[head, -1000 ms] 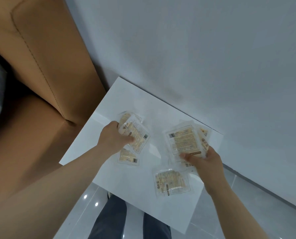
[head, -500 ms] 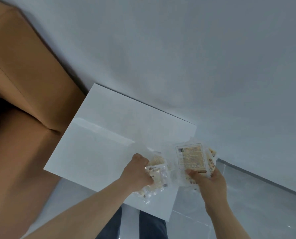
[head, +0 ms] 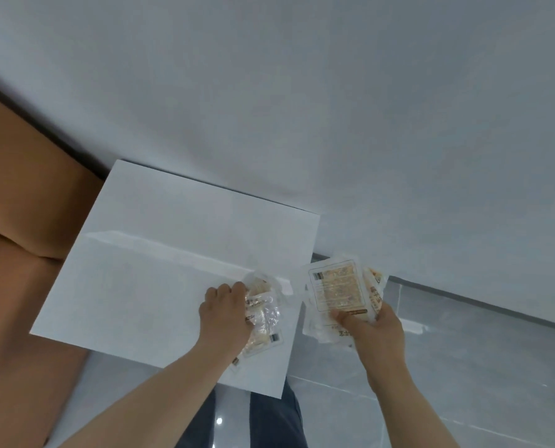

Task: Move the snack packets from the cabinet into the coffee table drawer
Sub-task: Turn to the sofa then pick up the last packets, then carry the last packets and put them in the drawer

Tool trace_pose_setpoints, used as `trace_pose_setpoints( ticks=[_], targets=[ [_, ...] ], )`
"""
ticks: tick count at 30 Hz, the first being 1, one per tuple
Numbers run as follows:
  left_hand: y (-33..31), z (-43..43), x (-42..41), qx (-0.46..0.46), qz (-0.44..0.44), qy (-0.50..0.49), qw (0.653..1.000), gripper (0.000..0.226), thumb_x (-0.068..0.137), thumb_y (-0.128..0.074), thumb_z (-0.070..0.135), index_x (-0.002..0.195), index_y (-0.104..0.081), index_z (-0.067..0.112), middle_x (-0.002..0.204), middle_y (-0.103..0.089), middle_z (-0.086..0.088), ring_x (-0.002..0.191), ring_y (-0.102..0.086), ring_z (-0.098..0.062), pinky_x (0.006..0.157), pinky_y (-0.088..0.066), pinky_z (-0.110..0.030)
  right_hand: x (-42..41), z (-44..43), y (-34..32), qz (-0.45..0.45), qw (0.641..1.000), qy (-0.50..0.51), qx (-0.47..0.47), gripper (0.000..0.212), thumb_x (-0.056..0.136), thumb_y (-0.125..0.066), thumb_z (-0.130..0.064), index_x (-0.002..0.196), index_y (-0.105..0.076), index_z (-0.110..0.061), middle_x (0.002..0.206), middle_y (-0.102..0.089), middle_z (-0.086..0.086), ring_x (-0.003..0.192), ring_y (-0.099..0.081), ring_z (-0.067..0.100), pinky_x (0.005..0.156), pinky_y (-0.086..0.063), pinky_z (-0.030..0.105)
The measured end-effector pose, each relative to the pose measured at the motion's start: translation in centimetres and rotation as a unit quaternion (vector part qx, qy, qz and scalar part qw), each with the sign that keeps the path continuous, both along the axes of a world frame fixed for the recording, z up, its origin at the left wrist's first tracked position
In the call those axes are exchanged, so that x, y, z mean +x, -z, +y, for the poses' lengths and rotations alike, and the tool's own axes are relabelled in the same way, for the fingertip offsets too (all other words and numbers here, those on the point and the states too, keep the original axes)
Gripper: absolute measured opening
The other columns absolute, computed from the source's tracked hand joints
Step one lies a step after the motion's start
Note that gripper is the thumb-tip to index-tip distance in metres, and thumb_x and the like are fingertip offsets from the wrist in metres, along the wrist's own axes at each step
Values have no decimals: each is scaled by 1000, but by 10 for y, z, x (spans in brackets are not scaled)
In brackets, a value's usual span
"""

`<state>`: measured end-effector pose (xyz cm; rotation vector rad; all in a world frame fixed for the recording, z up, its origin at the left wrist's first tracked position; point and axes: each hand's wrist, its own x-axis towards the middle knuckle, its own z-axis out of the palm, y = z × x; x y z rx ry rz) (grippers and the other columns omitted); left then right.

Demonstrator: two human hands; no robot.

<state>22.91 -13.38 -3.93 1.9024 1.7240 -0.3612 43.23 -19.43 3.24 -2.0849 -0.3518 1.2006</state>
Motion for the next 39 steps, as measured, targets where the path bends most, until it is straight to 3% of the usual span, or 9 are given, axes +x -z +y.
trace_pose_setpoints(
  ticks=[3, 6, 10, 12, 16, 21, 24, 32, 39],
  targets=[
    [-1, 2, 0, 0, -1, -15, 1000, 41, 77, -67, 28, 109, -45, 16, 97, -48, 3, 89, -38, -15, 79, -36, -24, 5, -2, -7, -7, 1000, -2, 5, 40, 74, -76, -3, 109, -60, -15, 99, -68, 0, 82, -64, 8, 59, -47, 16],
    [-2, 1, 0, -11, 5, 31, 999, 33, 79, -62, 26, 107, -49, 15, 92, -40, 4, 85, -35, -14, 83, -32, -23, 8, -5, -14, -20, 1000, 3, 13, 41, 75, -77, -5, 110, -58, -16, 100, -67, 0, 84, -64, 12, 61, -49, 19],
    [-15, 1, 2, -41, -63, -1, 997, 24, 78, -60, 22, 94, -43, 17, 86, -46, 3, 75, -48, -15, 61, -37, -22, 7, -13, -27, -36, 999, 20, 27, 43, 74, -78, -6, 112, -60, -15, 101, -68, 0, 87, -66, 15, 63, -52, 22],
    [-28, 1, -2, -51, -96, -5, 994, 23, 77, -59, 19, 83, -37, 19, 76, -47, 5, 66, -47, -13, 50, -32, -21, 4, -17, -37, -41, 998, 27, 36, 42, 73, -78, -5, 110, -60, -15, 100, -68, 0, 86, -66, 15, 63, -52, 22],
    [-69, 9, -15, -47, -145, -33, 988, 29, 73, -63, 18, 74, -34, 20, 71, -49, 2, 60, -44, -14, 50, -31, -24, -9, -27, -69, -55, 996, 44, 55, 38, 73, -77, -3, 104, -60, -16, 93, -68, -3, 80, -65, 11, 59, -49, 21],
    [-157, 29, -29, -13, -223, -56, 973, 30, 74, -72, 22, 84, -44, 17, 76, -54, 4, 62, -49, -10, 50, -32, -23, -28, -40, -131, -84, 991, 66, 86, 33, 71, -78, -1, 92, -61, -20, 88, -70, -2, 78, -66, 12, 56, -50, 19],
    [-222, 42, -29, 35, -259, -29, 965, 28, 73, -73, 21, 87, -49, 15, 80, -57, 6, 68, -52, -6, 52, -35, -21, -35, -45, -182, -121, 983, 74, 113, 33, 70, -79, -4, 91, -62, -23, 88, -70, -4, 79, -66, 13, 61, -49, 23],
    [-398, 42, 15, 130, -360, 71, 921, 30, 70, -74, 20, 80, -47, 14, 76, -57, 3, 68, -53, -11, 53, -35, -24, -21, -76, -342, -232, 948, 88, 198, 37, 72, -75, -1, 89, -59, -29, 85, -69, -8, 74, -64, 3, 54, -45, 14],
    [-523, -13, 83, 161, -442, 165, 867, 29, 69, -74, 21, 78, -46, 20, 74, -59, 8, 67, -56, -8, 53, -36, -24, 20, -157, -462, -318, 907, 126, 244, 38, 74, -74, 0, 83, -57, -33, 82, -67, -13, 64, -60, -12, 48, -42, 4]
  ],
)
